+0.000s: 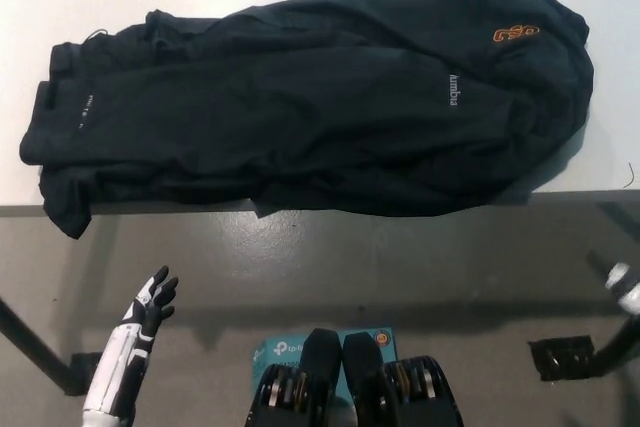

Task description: The robot grabs the right edges of the black jacket on the table, and folds it in half

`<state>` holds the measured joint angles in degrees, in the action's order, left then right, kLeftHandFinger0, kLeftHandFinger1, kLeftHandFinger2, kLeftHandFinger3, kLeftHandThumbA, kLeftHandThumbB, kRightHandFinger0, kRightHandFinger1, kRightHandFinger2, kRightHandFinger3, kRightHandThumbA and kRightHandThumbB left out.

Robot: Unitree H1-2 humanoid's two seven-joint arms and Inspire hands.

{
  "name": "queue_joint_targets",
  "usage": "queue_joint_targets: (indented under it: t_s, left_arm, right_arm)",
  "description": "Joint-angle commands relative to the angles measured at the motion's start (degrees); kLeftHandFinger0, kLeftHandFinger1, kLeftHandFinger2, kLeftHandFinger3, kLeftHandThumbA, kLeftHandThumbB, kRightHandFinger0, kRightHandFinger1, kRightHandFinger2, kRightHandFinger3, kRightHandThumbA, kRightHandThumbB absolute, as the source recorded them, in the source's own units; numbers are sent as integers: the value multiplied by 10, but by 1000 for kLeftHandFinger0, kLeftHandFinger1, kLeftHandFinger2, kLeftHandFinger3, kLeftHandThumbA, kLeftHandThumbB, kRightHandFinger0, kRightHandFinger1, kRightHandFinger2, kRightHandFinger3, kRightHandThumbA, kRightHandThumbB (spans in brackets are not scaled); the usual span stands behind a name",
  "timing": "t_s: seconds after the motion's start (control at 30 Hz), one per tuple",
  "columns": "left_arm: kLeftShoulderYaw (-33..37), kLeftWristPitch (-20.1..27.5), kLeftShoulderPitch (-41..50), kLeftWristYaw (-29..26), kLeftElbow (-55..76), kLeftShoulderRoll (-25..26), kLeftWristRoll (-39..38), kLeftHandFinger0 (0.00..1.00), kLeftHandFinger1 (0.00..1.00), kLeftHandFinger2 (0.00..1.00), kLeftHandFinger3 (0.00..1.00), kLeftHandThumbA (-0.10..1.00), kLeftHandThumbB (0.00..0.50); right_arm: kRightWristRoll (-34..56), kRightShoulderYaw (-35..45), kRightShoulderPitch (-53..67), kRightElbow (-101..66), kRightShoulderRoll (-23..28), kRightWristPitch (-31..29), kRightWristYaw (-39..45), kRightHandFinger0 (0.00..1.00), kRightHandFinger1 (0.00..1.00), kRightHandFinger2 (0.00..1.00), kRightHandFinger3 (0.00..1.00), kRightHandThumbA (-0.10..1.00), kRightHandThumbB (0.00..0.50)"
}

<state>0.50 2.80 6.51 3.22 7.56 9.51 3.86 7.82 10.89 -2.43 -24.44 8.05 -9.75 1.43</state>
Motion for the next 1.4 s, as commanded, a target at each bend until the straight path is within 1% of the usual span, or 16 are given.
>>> queue_joint_targets:
  t_s: [0.0,0.07,0.13,0.2,0.33,0.37,0.4,0.47,0.57,0.7,0.87,0.93,1.07,1.2,1.3,1.37]
  left_arm:
    - [-7,13,3,0,24,8,2,1000,1000,1000,1000,1000,233]
    - [-8,10,3,0,25,7,-1,1000,1000,1000,1000,1000,228]
    - [-11,9,3,0,28,8,-3,1000,1000,1000,1000,1000,233]
    - [-14,7,1,0,30,11,-3,1000,1000,1000,1000,1000,237]
    - [-17,10,-1,0,31,15,0,1000,1000,1000,1000,1000,236]
    - [-17,9,-1,1,31,15,-1,1000,1000,1000,1000,1000,242]
    - [-16,14,-1,1,30,16,1,1000,1000,1000,1000,1000,231]
    - [-16,16,-5,3,25,17,1,1000,1000,1000,1000,1000,243]
    - [-16,16,-5,4,23,17,1,1000,1000,1000,1000,1000,238]
    - [-15,16,-6,3,23,15,6,1000,1000,1000,1000,1000,236]
    - [-13,21,-7,5,19,13,7,1000,1000,1000,1000,1000,224]
    - [-13,17,-6,5,20,11,6,1000,1000,1000,1000,1000,232]
    - [-13,18,-7,7,23,12,5,1000,1000,1000,1000,1000,220]
    - [-16,13,-4,6,27,13,4,1000,1000,1000,1000,1000,239]
    - [-17,16,-5,6,28,15,7,1000,1000,1000,1000,1000,219]
    - [-17,14,-5,3,29,15,13,1000,1000,1000,1000,1000,234]
  right_arm:
    - [135,43,-118,-46,58,172,-39,1000,1000,1000,1000,1000,222]
    - [216,66,-185,-3,74,228,-55,1000,1000,1000,1000,1000,215]
    - [279,90,-246,64,90,276,-55,1000,1000,1000,1000,1000,284]
    - [333,112,-307,161,114,315,-21,1000,1000,1000,1000,1000,300]
    - [336,129,-384,307,130,352,17,1000,1000,1000,1000,1000,293]
    - [333,132,-393,322,128,359,14,1000,1000,1000,1000,1000,311]
    - [317,126,-408,361,132,364,27,1000,1000,1000,1000,1000,305]
    - [312,130,-429,426,131,363,42,1000,1000,1000,1000,1000,317]
    - [307,136,-448,491,128,364,54,1000,1000,1000,1000,1000,295]
    - [292,141,-465,587,114,348,65,1000,1000,1000,1000,1000,345]
    - [278,142,-474,653,112,326,82,1000,1000,1000,1000,1000,334]
    - [266,136,-479,692,116,314,101,1000,1000,1000,1000,1000,338]
    - [244,119,-486,735,121,299,112,1000,1000,1000,1000,1000,370]
    - [231,110,-486,773,121,273,122,1000,1000,1000,1000,1000,367]
    - [225,105,-486,787,123,261,129,1000,1000,1000,1000,1000,370]
    - [222,103,-484,785,124,262,128,1000,1000,1000,1000,1000,375]
